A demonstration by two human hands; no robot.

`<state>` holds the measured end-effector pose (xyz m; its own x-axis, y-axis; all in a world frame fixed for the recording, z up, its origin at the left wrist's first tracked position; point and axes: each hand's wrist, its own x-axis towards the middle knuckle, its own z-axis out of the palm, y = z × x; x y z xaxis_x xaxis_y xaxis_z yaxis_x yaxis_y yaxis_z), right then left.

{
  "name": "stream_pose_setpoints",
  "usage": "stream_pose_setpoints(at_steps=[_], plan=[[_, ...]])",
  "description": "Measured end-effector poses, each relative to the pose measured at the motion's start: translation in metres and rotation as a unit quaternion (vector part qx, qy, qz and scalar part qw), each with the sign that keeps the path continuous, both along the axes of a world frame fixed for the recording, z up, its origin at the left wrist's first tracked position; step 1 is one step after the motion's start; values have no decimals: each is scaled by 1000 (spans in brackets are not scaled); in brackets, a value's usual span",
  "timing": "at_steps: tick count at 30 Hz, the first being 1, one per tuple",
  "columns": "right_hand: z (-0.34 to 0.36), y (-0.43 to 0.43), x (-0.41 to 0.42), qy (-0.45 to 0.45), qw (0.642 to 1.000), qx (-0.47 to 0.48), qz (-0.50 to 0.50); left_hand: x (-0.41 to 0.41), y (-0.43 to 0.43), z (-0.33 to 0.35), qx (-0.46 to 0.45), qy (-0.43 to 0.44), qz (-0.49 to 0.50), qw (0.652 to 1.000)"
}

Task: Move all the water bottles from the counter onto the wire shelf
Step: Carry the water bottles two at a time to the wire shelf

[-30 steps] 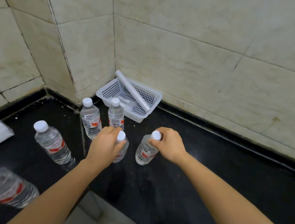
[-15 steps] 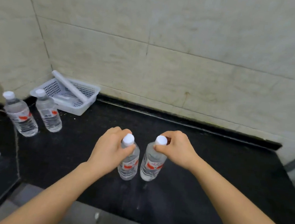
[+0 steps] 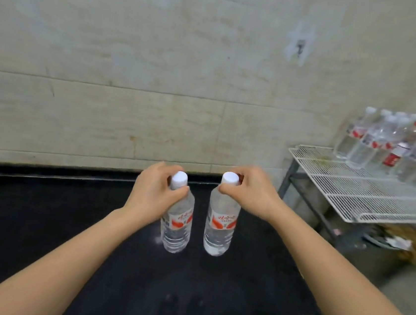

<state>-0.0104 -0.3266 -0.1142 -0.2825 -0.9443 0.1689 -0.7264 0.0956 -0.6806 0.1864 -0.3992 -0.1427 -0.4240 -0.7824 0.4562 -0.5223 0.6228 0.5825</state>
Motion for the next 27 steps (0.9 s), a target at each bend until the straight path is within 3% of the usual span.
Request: stream_pose_setpoints(at_steps=[9,18,27], plan=[[50,41,-149,36,991,-75,-106,-166,7,48,-11,70,-112,991],[101,52,-297,76,984,-110,-122,-319,-8,106,6,129,-185,974],[120,50,-438,87,977,-109,-162,-462,-11,115,53,162,-235,957]])
